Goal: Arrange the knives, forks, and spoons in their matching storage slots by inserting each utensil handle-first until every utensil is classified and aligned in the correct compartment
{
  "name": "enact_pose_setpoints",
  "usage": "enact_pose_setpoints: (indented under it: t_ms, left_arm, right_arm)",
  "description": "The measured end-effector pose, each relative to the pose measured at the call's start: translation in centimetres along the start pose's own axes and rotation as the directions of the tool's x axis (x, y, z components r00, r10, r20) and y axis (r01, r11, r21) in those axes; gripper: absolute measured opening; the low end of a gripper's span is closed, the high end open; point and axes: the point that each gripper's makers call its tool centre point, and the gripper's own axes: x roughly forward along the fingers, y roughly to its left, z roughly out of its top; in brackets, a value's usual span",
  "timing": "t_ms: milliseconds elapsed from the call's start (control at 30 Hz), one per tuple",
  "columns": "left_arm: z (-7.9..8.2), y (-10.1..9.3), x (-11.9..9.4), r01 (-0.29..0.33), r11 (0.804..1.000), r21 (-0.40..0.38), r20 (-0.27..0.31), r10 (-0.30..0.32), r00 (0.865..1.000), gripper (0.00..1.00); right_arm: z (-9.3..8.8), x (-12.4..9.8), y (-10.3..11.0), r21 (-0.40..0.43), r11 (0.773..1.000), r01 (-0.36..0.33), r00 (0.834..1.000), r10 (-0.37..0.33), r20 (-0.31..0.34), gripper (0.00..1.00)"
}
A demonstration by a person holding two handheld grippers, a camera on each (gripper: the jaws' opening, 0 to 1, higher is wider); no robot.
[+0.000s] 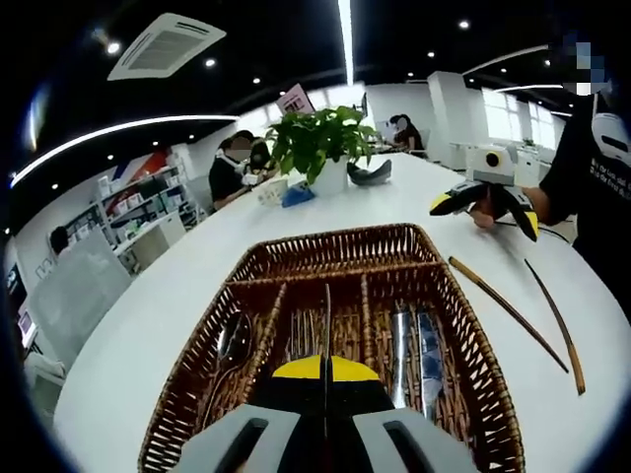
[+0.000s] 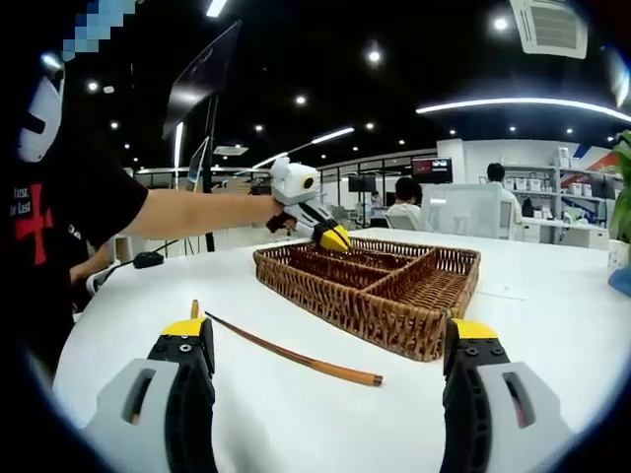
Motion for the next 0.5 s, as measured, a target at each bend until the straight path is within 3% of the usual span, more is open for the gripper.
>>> enact_pose_setpoints:
  t_ms: [233, 400, 500]
  left_arm:
    - [-1.8, 0.3, 0.9, 0.021, 0.999, -0.028, -0.042, -0.022, 0.999, 0.00]
    - [-1.7, 0.0, 1.2, 0.036, 0.998, -0.047, -0.025, -0.037, 0.999, 0.00]
    - [-2.2, -0.3, 1.7, 0.046, 0.998, -0.039, -0.053, -0.048, 0.997, 0.00]
  right_arm:
    - [-0.1, -0.1, -0.2, 0.001, 1.000, 0.001, 1.000, -0.001, -0.003, 0.99]
    - [-0.3, -0.1, -0.3, -0.003, 1.000, 0.002, 1.000, -0.002, -0.013, 0.99]
    - [-0.3, 0.0, -0.4, 0.003, 1.000, 0.002, 1.000, -0.002, -0.010, 0.99]
